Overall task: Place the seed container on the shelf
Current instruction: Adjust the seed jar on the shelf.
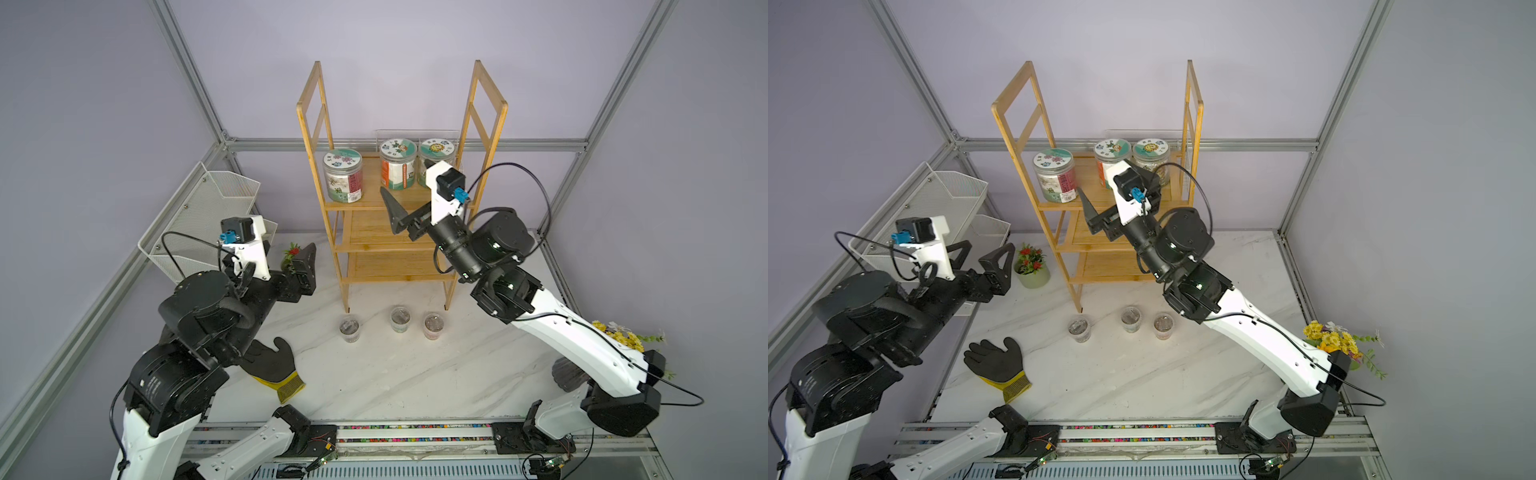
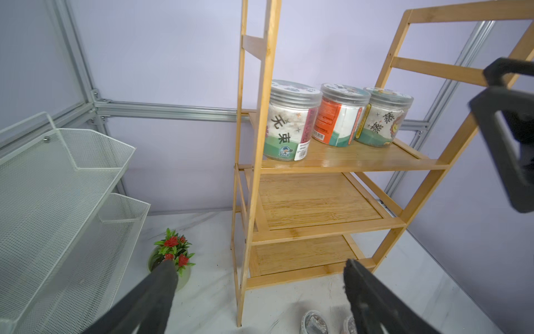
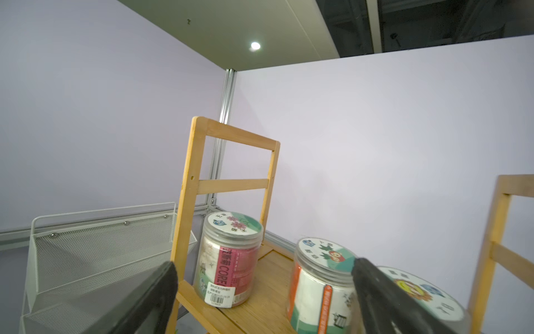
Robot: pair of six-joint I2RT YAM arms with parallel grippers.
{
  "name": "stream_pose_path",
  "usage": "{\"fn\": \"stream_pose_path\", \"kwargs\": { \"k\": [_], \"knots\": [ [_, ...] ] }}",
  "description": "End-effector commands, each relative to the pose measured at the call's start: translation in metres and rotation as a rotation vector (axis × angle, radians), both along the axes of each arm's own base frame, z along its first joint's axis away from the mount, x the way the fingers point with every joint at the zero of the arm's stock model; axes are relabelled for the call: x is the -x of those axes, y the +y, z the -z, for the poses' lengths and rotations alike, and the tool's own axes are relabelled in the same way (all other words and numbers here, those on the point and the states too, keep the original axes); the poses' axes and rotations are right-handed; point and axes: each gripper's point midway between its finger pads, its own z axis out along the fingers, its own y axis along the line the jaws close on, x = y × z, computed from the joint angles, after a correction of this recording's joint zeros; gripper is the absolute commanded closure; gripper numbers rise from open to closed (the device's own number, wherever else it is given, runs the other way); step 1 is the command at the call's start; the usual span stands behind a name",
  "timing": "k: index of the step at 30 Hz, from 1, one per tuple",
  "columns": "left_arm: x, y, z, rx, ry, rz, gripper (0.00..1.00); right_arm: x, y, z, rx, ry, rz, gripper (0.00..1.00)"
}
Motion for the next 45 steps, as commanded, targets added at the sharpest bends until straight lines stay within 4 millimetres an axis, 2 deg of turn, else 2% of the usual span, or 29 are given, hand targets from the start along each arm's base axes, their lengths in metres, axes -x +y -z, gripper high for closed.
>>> {"fn": "stream_pose_path", "kwargs": {
  "k": [1,4,7,15,27,45],
  "knots": [
    [0.000,0.013,0.017,-0.004,0.064,-0.077,0.06,-0.022,0.037,0.026,0.089,0.120,-0.076,0.03],
    [0.005,0.020,0.024,-0.010,0.078,-0.096,0.05,-0.047,0.056,0.021,0.082,0.174,-0.087,0.03],
    [0.009,0.024,0.028,-0.013,0.084,-0.104,0.04,-0.062,0.071,0.019,0.076,0.191,-0.094,0.03],
    [0.016,0.031,0.032,-0.035,0.087,-0.115,0.03,-0.080,0.086,0.031,0.029,0.229,-0.113,0.03],
    [0.018,0.030,0.035,-0.039,0.085,-0.105,0.03,-0.100,0.088,0.033,-0.035,0.213,-0.054,0.03],
    [0.017,0.027,0.037,-0.041,0.085,-0.092,0.03,-0.115,0.091,0.042,-0.053,0.195,0.003,0.03]
  ]
}}
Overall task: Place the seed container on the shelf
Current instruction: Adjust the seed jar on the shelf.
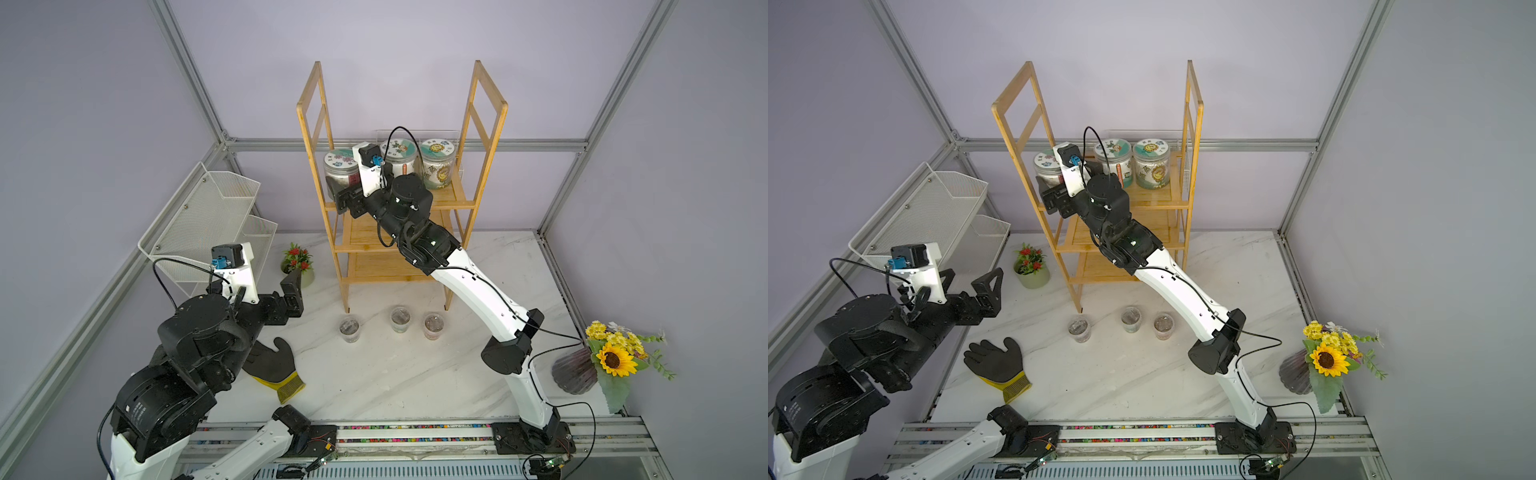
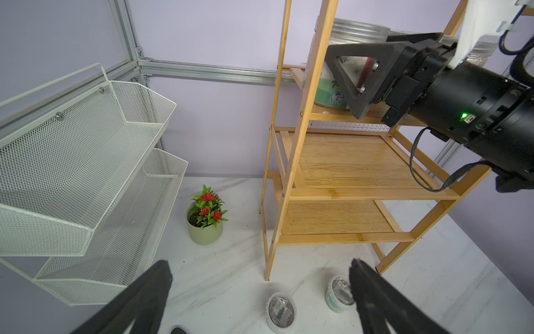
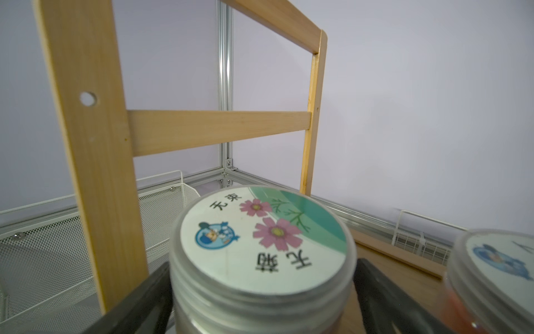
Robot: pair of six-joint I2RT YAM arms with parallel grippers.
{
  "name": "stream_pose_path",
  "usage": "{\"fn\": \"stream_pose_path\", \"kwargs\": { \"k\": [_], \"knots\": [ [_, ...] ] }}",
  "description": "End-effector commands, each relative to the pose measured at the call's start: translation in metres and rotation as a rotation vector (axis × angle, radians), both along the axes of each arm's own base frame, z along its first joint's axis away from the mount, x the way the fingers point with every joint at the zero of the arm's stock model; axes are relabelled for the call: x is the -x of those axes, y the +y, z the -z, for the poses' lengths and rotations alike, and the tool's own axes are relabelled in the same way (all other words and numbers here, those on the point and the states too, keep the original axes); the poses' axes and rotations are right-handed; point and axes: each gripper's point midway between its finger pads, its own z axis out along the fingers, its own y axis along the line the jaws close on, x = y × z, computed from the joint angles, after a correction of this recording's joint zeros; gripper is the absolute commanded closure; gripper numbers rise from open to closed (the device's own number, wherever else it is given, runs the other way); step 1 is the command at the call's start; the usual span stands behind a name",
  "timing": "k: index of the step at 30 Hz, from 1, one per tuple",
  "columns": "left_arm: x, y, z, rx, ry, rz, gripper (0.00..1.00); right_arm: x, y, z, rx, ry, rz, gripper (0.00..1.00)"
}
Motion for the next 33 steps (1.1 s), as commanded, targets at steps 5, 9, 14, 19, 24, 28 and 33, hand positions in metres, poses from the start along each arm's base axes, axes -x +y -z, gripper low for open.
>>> {"fn": "stream_pose_path", "kwargs": {
  "k": [5,9,14,19,24,28,33],
  "knots": [
    [0.000,0.000,-0.006,0.009,-0.028,0.004,0.03,-0.008,-0.010,-0.013,-0.046,-0.048,0.068,0.09],
    [0.000,-0.001,-0.006,0.007,-0.027,0.008,0.03,-0.009,-0.011,-0.014,-0.042,-0.060,0.083,0.14],
    [-0.002,-0.003,-0.005,0.006,-0.027,0.012,0.03,-0.007,-0.011,-0.018,-0.021,-0.101,0.097,0.17],
    [-0.004,-0.006,-0.005,0.007,-0.026,0.019,0.03,-0.004,-0.010,-0.023,-0.008,-0.150,0.116,0.16],
    [-0.005,-0.008,-0.004,0.007,-0.023,0.026,0.03,-0.006,-0.009,-0.023,-0.009,-0.167,0.127,0.15],
    [-0.006,-0.008,-0.005,0.007,-0.024,0.028,0.03,-0.009,-0.008,-0.021,-0.013,-0.171,0.133,0.14],
    [-0.005,-0.007,-0.005,0.006,-0.027,0.027,0.03,-0.013,-0.012,-0.021,-0.024,-0.167,0.151,0.14]
  ]
}}
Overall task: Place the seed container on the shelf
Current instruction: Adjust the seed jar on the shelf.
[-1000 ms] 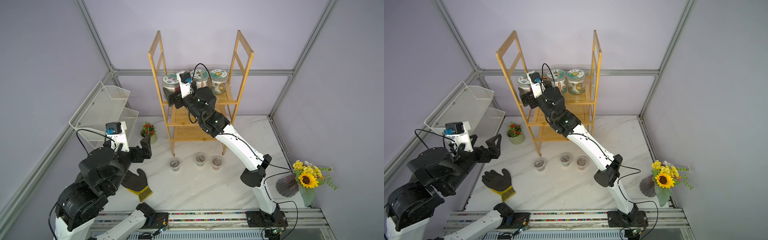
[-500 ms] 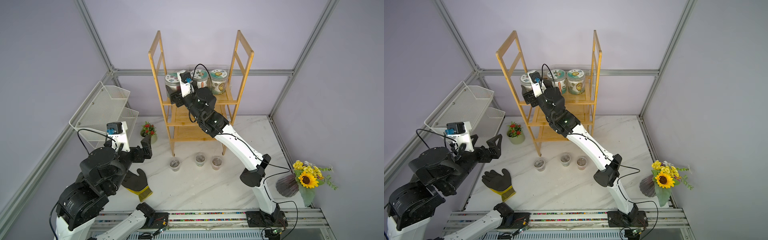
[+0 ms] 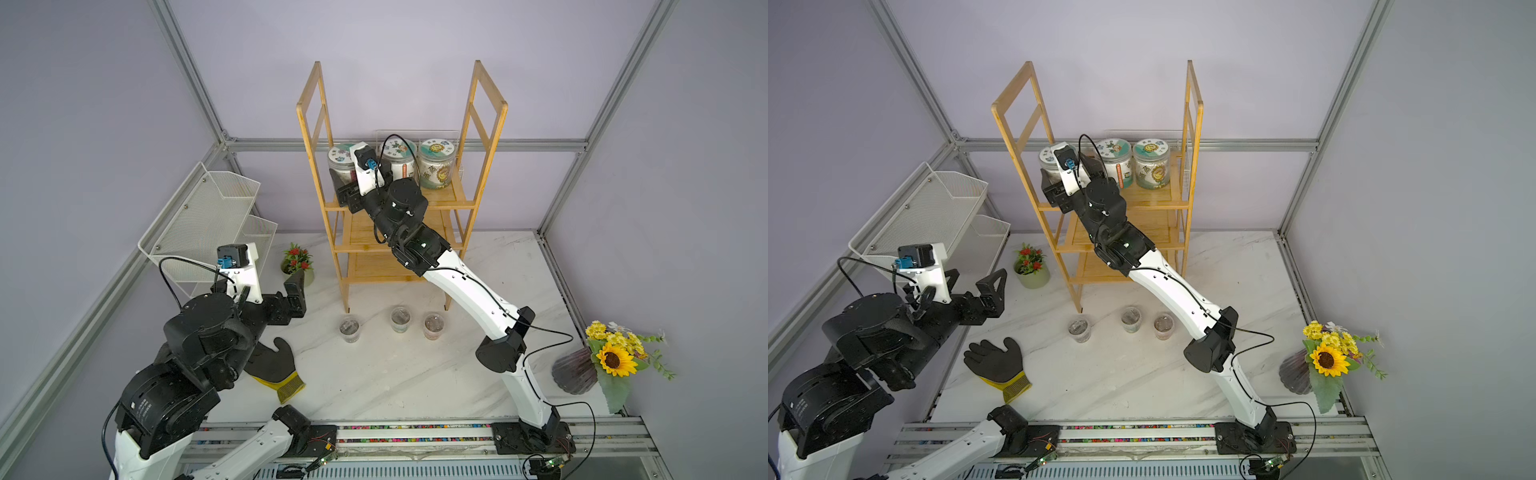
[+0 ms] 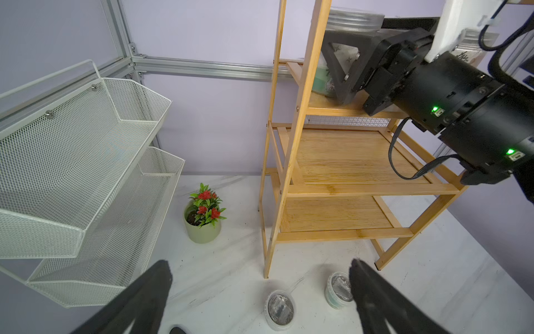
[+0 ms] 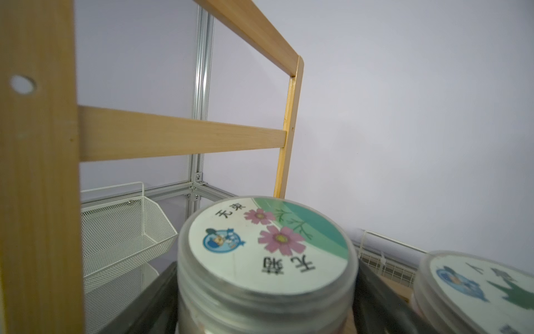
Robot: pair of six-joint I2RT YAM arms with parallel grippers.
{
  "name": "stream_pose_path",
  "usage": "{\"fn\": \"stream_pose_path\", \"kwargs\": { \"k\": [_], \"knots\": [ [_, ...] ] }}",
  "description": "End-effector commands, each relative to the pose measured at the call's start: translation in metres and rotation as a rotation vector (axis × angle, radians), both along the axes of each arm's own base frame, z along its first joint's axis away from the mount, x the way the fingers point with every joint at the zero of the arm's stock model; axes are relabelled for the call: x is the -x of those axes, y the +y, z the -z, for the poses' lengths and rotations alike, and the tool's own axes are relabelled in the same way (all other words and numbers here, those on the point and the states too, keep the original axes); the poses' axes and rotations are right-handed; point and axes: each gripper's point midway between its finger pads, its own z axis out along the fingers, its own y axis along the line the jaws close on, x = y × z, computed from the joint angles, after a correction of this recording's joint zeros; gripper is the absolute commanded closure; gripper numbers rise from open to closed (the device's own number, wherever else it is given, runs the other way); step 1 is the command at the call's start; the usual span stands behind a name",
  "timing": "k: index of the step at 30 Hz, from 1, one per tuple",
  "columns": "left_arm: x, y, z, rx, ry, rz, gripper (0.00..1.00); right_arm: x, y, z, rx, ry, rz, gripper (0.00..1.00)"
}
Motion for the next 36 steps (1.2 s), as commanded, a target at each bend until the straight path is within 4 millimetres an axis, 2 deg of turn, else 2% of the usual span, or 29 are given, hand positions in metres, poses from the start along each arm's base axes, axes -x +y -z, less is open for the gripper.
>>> {"fn": "stream_pose_path", "kwargs": {
  "k": [1,17,36],
  "knots": [
    [-0.002,-0.003,-0.010,0.017,-0.036,0.013,0.03,0.001,-0.011,-0.017,-0.055,-0.038,0.026,0.14],
    [-0.005,-0.006,-0.011,0.020,-0.035,0.018,0.03,-0.009,-0.032,-0.019,-0.092,-0.009,0.083,0.12],
    [-0.005,-0.007,-0.013,0.022,-0.037,0.024,0.01,-0.015,-0.038,-0.019,-0.115,0.002,0.086,0.03]
  ]
}}
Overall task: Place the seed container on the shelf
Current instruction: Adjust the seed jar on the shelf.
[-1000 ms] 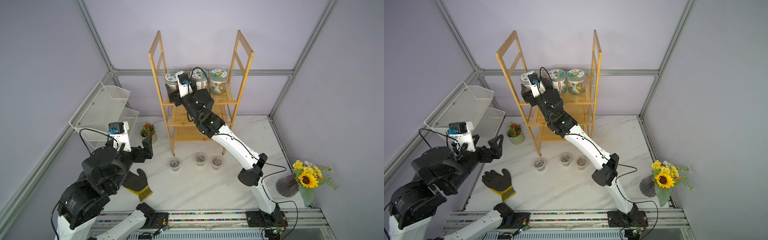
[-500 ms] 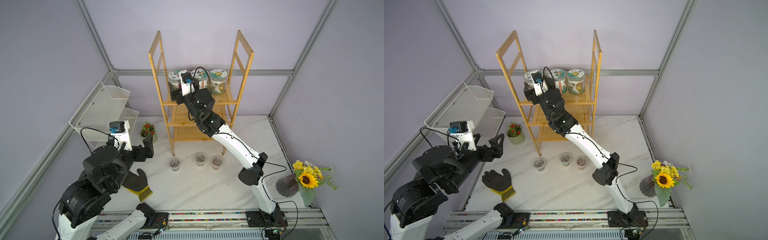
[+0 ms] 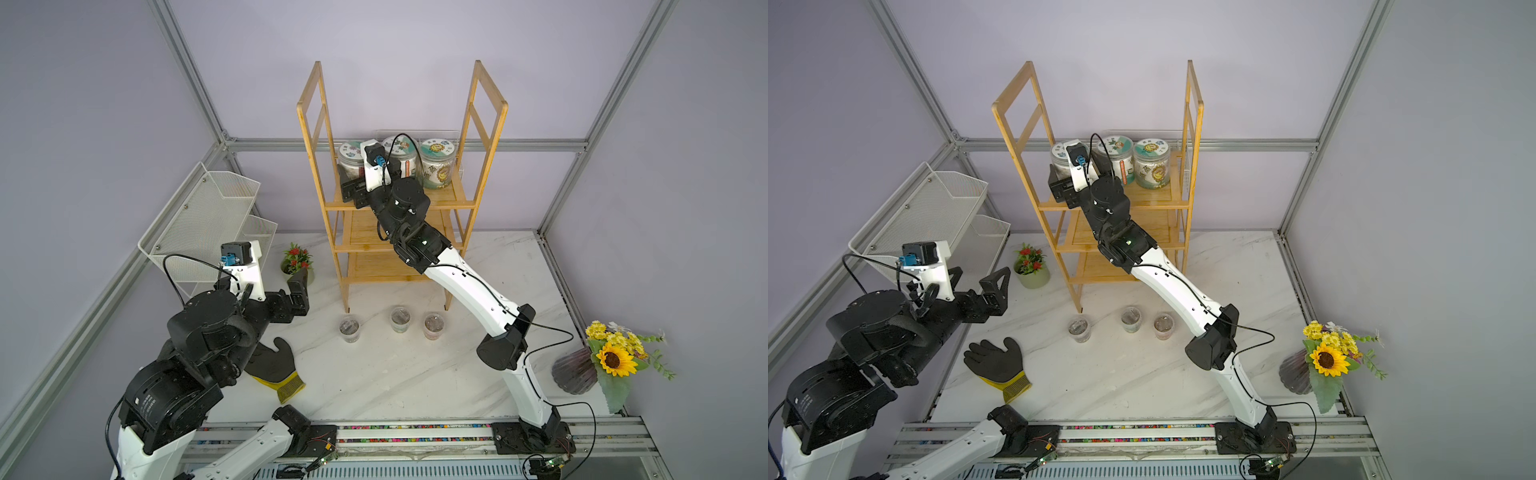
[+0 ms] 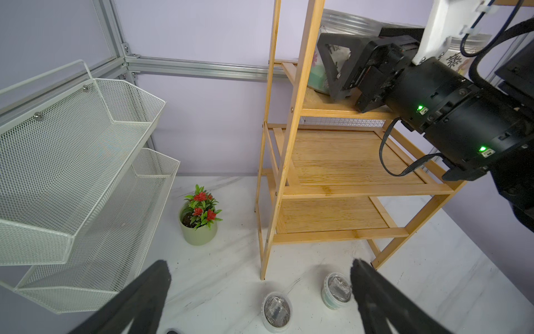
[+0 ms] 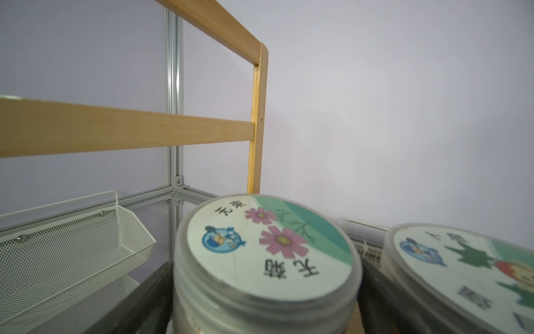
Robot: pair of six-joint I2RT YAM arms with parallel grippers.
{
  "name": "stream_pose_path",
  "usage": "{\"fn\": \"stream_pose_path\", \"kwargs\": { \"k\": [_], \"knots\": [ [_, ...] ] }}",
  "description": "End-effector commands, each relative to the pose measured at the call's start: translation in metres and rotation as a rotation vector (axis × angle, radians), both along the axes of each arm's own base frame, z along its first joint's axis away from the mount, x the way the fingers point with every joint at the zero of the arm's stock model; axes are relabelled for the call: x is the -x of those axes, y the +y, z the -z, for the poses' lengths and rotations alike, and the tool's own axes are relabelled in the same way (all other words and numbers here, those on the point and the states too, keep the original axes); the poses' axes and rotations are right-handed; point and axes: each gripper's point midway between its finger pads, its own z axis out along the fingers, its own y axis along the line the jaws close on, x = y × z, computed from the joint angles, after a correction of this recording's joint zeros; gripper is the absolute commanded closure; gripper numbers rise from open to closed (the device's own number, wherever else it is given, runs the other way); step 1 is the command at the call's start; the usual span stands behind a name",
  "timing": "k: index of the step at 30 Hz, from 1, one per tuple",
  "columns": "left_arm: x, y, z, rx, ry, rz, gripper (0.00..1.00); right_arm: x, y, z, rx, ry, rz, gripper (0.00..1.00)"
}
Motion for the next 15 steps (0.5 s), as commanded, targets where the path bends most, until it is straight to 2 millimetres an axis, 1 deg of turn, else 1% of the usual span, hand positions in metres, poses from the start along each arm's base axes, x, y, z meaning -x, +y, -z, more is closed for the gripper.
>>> {"fn": "stream_pose_path", "kwargs": {
  "k": [1,15],
  "knots": [
    [-0.0009,-0.0019,-0.0119,0.018,-0.035,0.008,0.01,0.0069,-0.0189,-0.0259,-0.056,-0.036,0.015,0.03],
    [-0.0003,-0.0028,-0.0125,0.019,-0.035,0.015,0.01,0.0042,-0.0202,-0.0293,-0.080,-0.056,0.014,0.03]
  ]
}}
